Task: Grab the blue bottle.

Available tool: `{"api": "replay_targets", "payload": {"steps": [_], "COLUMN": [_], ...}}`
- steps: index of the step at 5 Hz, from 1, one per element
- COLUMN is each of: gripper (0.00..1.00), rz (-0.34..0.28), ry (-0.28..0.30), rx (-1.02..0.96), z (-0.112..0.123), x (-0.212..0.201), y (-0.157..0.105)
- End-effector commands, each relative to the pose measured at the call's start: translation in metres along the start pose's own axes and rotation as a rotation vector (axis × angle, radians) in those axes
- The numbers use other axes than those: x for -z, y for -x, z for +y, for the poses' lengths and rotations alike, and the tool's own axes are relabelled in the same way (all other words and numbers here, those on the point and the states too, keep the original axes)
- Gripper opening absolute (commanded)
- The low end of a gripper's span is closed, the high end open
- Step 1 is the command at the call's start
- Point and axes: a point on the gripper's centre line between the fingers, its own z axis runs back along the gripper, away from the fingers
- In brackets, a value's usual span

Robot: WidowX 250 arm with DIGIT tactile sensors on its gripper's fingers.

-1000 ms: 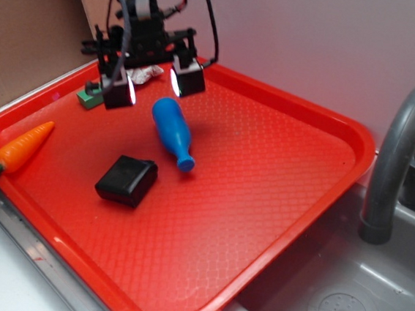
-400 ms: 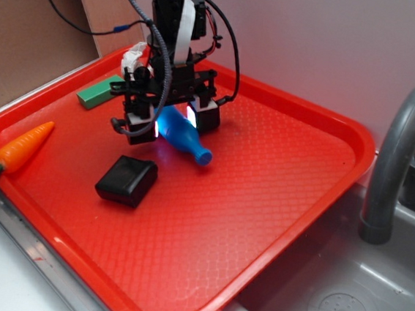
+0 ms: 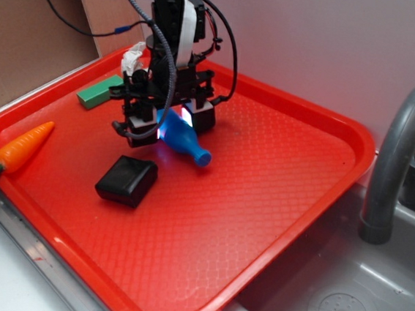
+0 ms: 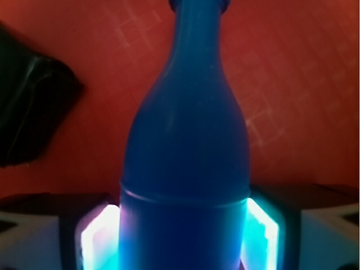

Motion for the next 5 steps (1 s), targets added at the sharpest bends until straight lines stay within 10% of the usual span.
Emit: {"api": "replay_targets", "payload": {"steps": [1,2,3,5], "gripper": [0.00,0.00,0.00,0.00], "rz": [0.029,-0.009,-0.061,-0.182], "ry": [-0.060,0.117,0.109,-0.110], "rx": [-0.464,-0.702,-0.947,-1.446], "z": [-0.040,-0.051,-0.069,-0.086], "x": [-0.101,-0.139,-0.160,-0.181], "y": [0.019,0.035,0.051,0.047]}}
